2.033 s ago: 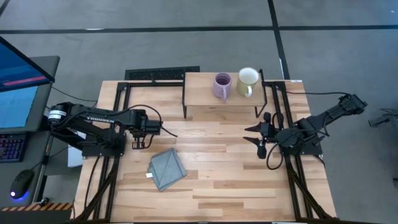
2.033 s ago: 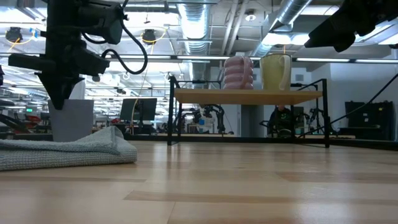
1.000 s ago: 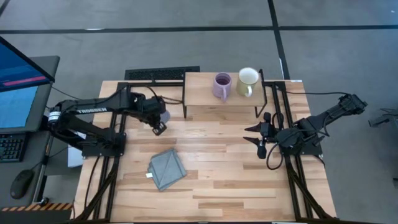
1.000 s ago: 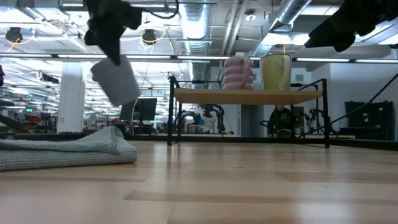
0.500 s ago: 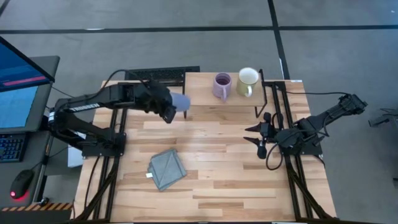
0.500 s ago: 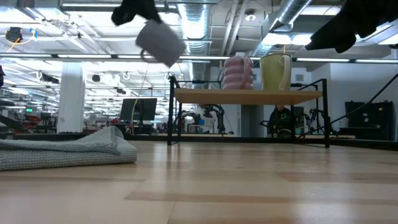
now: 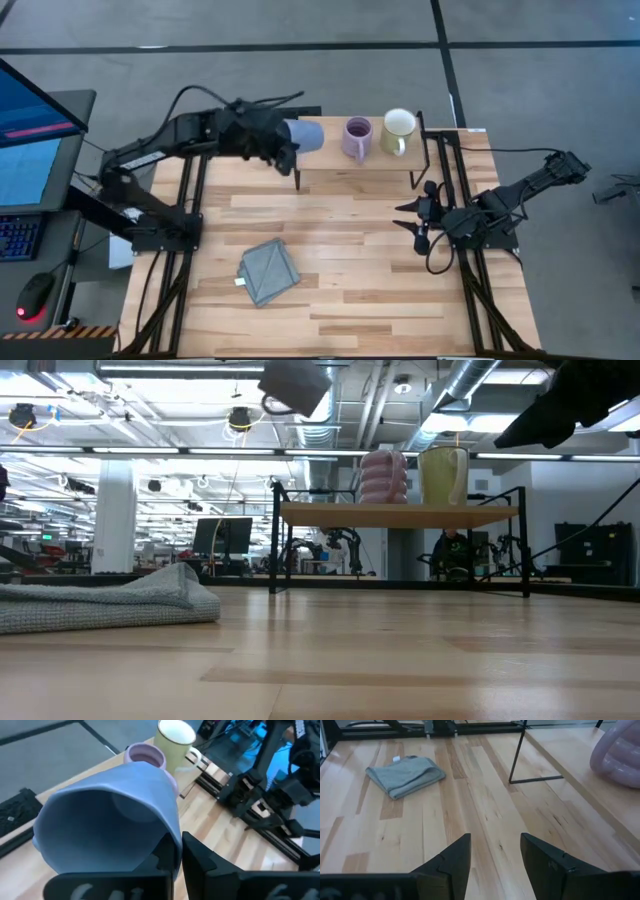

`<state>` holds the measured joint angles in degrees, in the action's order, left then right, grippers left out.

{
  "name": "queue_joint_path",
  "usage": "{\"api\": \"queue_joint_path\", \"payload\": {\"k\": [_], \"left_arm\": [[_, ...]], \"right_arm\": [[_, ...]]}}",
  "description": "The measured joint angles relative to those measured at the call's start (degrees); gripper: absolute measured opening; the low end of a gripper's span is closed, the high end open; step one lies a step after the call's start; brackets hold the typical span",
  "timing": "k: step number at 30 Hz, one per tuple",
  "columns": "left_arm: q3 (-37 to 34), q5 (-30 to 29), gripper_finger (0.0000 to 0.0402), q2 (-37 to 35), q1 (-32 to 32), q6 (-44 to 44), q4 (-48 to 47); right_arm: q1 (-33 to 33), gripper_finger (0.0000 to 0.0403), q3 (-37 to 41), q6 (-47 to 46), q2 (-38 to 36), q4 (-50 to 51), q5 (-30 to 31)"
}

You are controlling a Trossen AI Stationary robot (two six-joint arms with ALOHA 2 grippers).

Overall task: Stack small to large cups/mugs on shelf
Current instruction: Put the blue mug on the shelf

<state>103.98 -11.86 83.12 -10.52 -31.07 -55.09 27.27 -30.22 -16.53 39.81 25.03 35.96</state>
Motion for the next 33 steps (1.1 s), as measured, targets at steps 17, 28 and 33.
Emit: {"api": "queue_joint_path", "payload": {"k": [17,28,33], "left_arm": [[30.4,0.7,0.0,24.1,-6.8,-10.9,-23.1],[30.4,-2.0,0.0,25.8,-9.7,-17.6,-23.0],[30.4,0.4,0.0,25.8,-9.0,-7.7,-16.7]], "right_arm": [[0.0,0.0193,0.0,0.0,0.0,0.2,-0.3],[0.0,0.0193,0.0,0.0,0.0,0.3,-0.2],[0.0,0.0193,0.0,0.1,0.0,2.8,1.1]]}}
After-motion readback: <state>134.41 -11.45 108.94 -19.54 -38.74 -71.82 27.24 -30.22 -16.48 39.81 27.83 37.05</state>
